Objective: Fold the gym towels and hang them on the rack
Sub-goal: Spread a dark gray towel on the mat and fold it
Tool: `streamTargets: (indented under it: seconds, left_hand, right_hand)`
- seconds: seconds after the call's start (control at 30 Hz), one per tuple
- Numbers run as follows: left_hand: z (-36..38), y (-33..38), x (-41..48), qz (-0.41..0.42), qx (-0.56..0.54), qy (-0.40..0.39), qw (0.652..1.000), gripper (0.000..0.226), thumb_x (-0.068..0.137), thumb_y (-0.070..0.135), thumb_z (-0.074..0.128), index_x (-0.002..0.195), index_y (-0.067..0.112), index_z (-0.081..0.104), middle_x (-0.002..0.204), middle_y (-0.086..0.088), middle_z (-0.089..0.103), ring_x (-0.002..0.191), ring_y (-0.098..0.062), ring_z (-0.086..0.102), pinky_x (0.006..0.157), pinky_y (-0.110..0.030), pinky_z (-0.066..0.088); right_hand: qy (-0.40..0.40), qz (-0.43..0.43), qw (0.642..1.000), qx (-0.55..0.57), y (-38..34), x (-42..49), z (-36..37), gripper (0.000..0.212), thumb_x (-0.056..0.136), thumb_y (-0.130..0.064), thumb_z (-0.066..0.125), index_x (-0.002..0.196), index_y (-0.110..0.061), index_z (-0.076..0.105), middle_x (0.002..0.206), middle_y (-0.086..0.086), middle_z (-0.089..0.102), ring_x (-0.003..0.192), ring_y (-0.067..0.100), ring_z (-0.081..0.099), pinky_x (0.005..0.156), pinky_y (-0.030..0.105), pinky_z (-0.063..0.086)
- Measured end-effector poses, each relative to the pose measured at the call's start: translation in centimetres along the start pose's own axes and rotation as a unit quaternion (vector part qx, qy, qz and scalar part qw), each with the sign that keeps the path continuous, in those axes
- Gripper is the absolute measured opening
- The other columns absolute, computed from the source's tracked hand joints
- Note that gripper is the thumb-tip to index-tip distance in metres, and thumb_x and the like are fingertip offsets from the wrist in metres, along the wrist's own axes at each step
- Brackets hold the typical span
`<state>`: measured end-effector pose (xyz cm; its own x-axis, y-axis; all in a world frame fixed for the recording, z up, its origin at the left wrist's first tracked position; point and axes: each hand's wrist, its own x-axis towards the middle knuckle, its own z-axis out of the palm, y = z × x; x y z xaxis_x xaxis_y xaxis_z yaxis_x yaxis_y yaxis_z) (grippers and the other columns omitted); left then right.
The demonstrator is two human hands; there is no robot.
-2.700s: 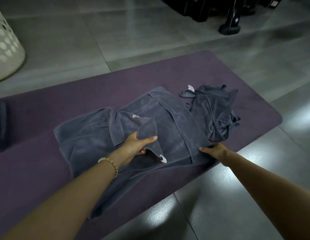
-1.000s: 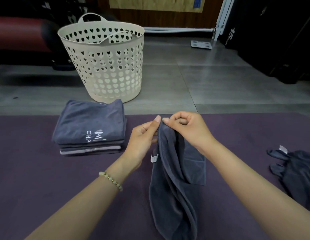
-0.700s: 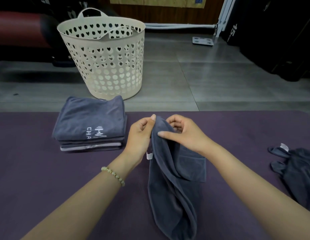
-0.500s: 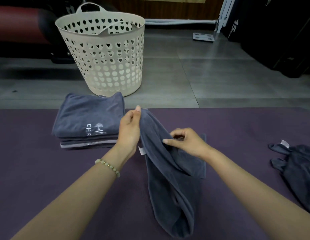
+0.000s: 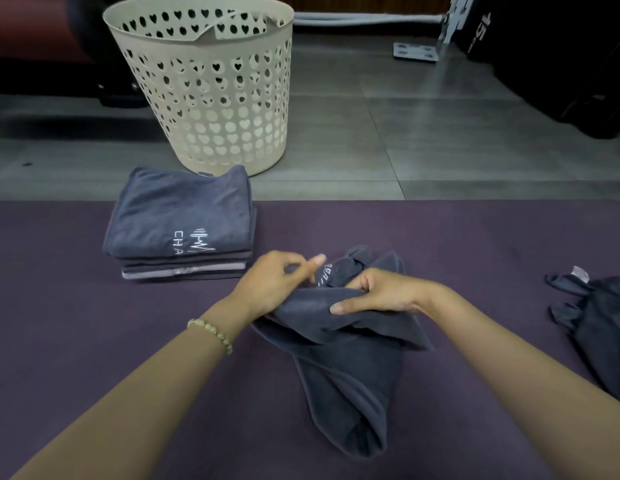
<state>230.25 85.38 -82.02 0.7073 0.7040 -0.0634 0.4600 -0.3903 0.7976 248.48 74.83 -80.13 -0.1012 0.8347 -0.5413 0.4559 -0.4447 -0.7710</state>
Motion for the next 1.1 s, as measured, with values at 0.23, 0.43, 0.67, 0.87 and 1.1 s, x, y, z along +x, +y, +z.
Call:
streamTargets:
  seconds: [0.23, 0.43, 0.67, 0.87, 1.1]
  left_hand:
    - [-0.3, -0.8, -1.0, -0.083, -0.102, -0.154, 0.979, 0.053, 0.069, 0.056, 0.072, 0.048, 0.016, 0.044, 0.050, 0.001, 0.034, 0.050, -0.009, 0.033, 0.052, -0.019, 0.030]
    - [-1.4, -6.2, -1.0, -0.217, -0.211, 0.073, 0.950, 0.044, 0.078, 0.042, 0.074, 0.059, 0.014, 0.045, 0.055, -0.002, 0.044, 0.056, -0.012, 0.044, 0.055, -0.019, 0.037]
    - [-0.7, -10.3, -2.0, -0.268, 0.076, -0.070, 0.958, 0.050, 0.083, 0.033, 0.071, 0.045, 0.015, 0.044, 0.044, 0.003, 0.043, 0.057, -0.018, 0.043, 0.064, -0.026, 0.037]
    - [1.8, -10.1, -0.4, -0.243, 0.130, 0.001, 0.961, 0.050, 0.090, 0.057, 0.049, 0.113, 0.014, 0.058, 0.115, -0.007, 0.062, 0.113, -0.028, 0.055, 0.097, -0.034, 0.041]
    - [4.6, -10.2, 1.7, -0.216, 0.069, 0.004, 0.974, 0.066, 0.093, 0.052, 0.046, 0.149, 0.023, 0.027, 0.150, -0.003, 0.039, 0.136, -0.024, 0.039, 0.111, -0.035, 0.031]
  right_hand:
    - [-0.064, 0.029, 0.997, 0.033, 1.1, 0.1, -0.2, 0.022, 0.076, -0.038, 0.073, 0.082, -0.017, 0.074, 0.081, -0.004, 0.073, 0.074, 0.006, 0.066, 0.068, 0.016, 0.050]
    - [-0.014, 0.073, 0.997, -0.031, 3.6, -0.1, -1.4, 0.019, 0.072, -0.036, 0.081, 0.074, -0.019, 0.073, 0.070, -0.007, 0.073, 0.070, 0.007, 0.068, 0.068, 0.019, 0.052]
    - [0.048, 0.095, 0.994, 0.003, 7.5, -1.2, -3.0, 0.066, 0.057, -0.056, 0.078, 0.093, -0.001, 0.068, 0.085, 0.006, 0.067, 0.078, 0.014, 0.059, 0.077, 0.027, 0.047]
    - [0.138, 0.027, 0.984, 0.111, 7.9, -0.1, -3.4, 0.025, 0.081, -0.028, 0.073, 0.094, -0.007, 0.073, 0.091, 0.005, 0.075, 0.080, 0.009, 0.068, 0.076, 0.021, 0.054]
    - [0.219, 0.061, 0.967, 0.116, 7.9, 4.2, -2.3, 0.025, 0.075, -0.024, 0.081, 0.096, -0.015, 0.071, 0.095, -0.001, 0.070, 0.086, 0.006, 0.064, 0.074, 0.015, 0.050]
